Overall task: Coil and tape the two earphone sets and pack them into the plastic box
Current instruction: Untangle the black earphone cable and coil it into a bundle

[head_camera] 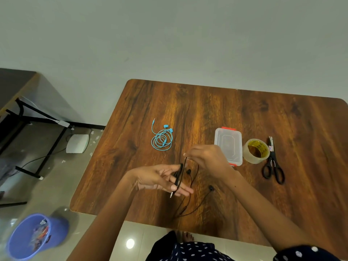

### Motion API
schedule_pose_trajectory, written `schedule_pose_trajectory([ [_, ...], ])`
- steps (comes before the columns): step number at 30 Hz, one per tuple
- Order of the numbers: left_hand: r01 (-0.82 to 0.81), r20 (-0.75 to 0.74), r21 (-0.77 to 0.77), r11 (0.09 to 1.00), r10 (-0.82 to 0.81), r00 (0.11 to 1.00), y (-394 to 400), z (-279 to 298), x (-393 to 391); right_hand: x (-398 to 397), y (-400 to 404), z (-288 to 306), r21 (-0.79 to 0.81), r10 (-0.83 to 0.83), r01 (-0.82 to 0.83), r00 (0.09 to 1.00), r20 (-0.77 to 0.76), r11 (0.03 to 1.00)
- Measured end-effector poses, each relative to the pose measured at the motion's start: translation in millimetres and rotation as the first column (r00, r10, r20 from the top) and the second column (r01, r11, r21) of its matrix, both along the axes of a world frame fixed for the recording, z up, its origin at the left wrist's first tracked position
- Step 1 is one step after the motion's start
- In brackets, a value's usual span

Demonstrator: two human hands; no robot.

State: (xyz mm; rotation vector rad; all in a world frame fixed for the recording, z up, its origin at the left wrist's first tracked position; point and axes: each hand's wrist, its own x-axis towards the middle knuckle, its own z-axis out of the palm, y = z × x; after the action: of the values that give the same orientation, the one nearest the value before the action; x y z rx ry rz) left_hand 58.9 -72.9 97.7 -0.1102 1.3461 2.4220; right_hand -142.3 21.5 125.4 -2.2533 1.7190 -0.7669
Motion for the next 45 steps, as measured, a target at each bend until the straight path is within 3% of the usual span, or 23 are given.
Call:
schedule_pose_trajectory([
  [3, 0.01, -0.054, 0.06, 0.998, -0.007, 0.999, 7.4, -2.4, -0.7, -4.9, -4.6, -6.0, 0.002, -0.044, 0.044, 0.996, 0.071, 0.999],
  [6, -0.02, -0.124, 0.151, 0.988, 0.039, 0.992, 9.9, 0.2, -4.8, -1.5, -7.5, -17.4, 0.063, -0.099, 0.086, 0.959, 0.266, 0.994],
  [9, -0.124, -0.146, 0.228, 0.966, 0.16, 0.976, 6.8, 5.1, -7.4, 3.1, -10.7, -29.7, 0.197, -0.242, 0.162, 0.831, 0.501, 0.967],
  [12, -0.268, -0.105, 0.254, 0.929, 0.302, 0.948, -1.0, 9.0, -8.9, 8.6, -11.1, -35.9, 0.347, -0.339, 0.136, 0.696, 0.634, 0.928],
  [21, -0.626, 0.052, 0.125, 0.769, 0.625, 0.779, -12.8, 3.7, -20.8, 39.7, 9.0, -42.6, 0.444, -0.405, 0.124, 0.668, 0.624, 0.887],
  [24, -0.639, 0.048, 0.003, 0.769, 0.638, 0.768, -11.1, -2.8, -24.1, 43.5, 12.4, -40.5, 0.424, -0.406, 0.203, 0.783, 0.472, 0.883],
  [28, -0.56, 0.094, -0.227, 0.797, 0.59, 0.802, -10.5, -8.7, -22.5, 31.3, 13.1, -32.8, 0.392, -0.301, 0.231, 0.945, 0.127, 0.89],
  [31, -0.381, 0.131, -0.368, 0.848, 0.453, 0.882, -7.4, -9.9, -21.0, 17.1, 6.2, -23.3, 0.375, -0.195, 0.181, 0.981, -0.001, 0.909],
  [34, -0.222, 0.171, -0.378, 0.899, 0.303, 0.938, -1.7, -11.2, -20.6, 6.2, -6.6, -11.5, 0.367, -0.098, 0.119, 0.992, -0.076, 0.923],
  [36, -0.137, 0.168, -0.349, 0.927, 0.206, 0.964, -0.8, -9.2, -18.2, -1.2, -14.7, -3.7, 0.384, -0.08, 0.078, 0.997, -0.01, 0.92],
  [38, -0.075, 0.14, -0.297, 0.952, 0.121, 0.983, -1.2, -4.9, -14.3, -7.4, -20.6, 1.8, 0.418, -0.059, -0.01, 0.986, 0.153, 0.908],
  [45, 0.009, -0.035, -0.095, 0.995, -0.013, 0.999, 0.4, 0.3, -7.1, -22.3, -29.1, -2.8, 0.386, -0.1, -0.146, 0.83, 0.548, 0.911],
])
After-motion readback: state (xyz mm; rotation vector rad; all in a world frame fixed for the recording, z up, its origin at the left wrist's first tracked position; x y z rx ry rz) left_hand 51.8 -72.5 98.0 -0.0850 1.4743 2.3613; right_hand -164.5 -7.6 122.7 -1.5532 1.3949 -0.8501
